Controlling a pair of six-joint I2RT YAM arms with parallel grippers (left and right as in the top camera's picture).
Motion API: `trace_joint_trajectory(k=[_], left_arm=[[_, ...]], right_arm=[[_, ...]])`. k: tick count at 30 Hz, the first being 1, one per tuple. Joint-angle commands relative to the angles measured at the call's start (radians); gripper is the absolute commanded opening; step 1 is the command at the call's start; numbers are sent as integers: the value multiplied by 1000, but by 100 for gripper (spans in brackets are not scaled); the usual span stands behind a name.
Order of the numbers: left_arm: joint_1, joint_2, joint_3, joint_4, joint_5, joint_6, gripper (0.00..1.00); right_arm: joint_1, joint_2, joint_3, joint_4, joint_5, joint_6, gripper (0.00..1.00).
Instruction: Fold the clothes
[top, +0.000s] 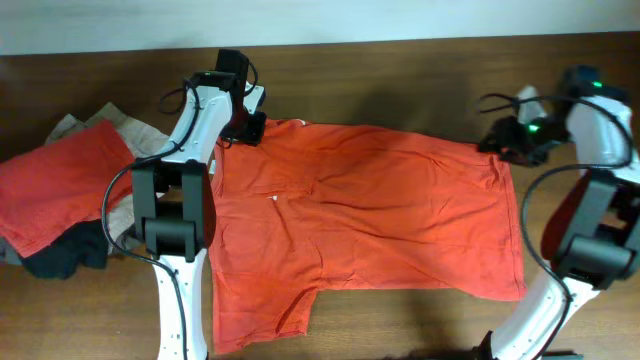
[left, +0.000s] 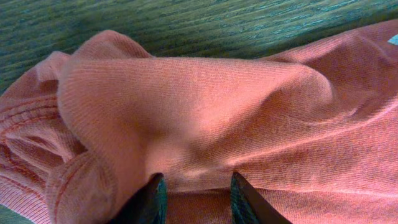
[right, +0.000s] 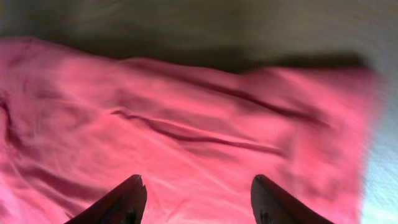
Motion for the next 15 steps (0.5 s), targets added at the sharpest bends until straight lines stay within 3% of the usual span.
trace_joint_trajectory(k=[1,3,8,15], left_arm=[[11,29,-6,0,-45,-8,35],[11,29,-6,0,-45,-9,35],[11,29,-6,0,-45,-9,35],[11,29,-6,0,-45,-8,35]], right_arm=[[97,-26,2,53,96,-131,59],[142,-21,2,97,191,-138,59],[222,6,2,136,220,-261,59],[245,70,2,167,293,-274,59]])
